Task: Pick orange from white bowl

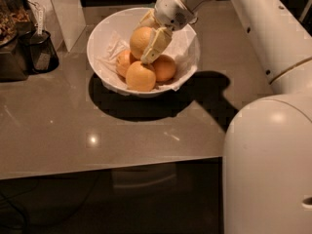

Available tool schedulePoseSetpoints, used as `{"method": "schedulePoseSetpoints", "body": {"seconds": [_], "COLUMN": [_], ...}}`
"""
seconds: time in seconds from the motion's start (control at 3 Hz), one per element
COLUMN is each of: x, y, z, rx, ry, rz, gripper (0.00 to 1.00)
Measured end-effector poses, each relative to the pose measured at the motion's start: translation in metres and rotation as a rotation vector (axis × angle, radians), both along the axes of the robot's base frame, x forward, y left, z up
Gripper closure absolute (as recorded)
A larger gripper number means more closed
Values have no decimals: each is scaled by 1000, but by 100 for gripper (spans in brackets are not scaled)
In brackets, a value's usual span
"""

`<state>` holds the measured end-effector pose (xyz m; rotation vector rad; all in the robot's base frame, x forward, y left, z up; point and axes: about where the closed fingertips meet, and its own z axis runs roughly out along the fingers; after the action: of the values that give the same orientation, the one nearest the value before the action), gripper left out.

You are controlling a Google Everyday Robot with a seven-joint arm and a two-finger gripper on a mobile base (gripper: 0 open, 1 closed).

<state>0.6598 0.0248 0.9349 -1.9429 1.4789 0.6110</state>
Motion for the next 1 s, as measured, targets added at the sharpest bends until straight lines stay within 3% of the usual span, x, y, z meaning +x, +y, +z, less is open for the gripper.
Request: {"method": "schedulePoseSetpoints", "body": {"seconds": [0.33, 0.67, 1.0], "x": [0, 0, -18], "y": [0, 0, -14], "z": [0, 0, 15], "rx": [0, 0, 35], "ry": [0, 0, -22], "rz": [0, 0, -8], "gripper": [100, 100, 100]}}
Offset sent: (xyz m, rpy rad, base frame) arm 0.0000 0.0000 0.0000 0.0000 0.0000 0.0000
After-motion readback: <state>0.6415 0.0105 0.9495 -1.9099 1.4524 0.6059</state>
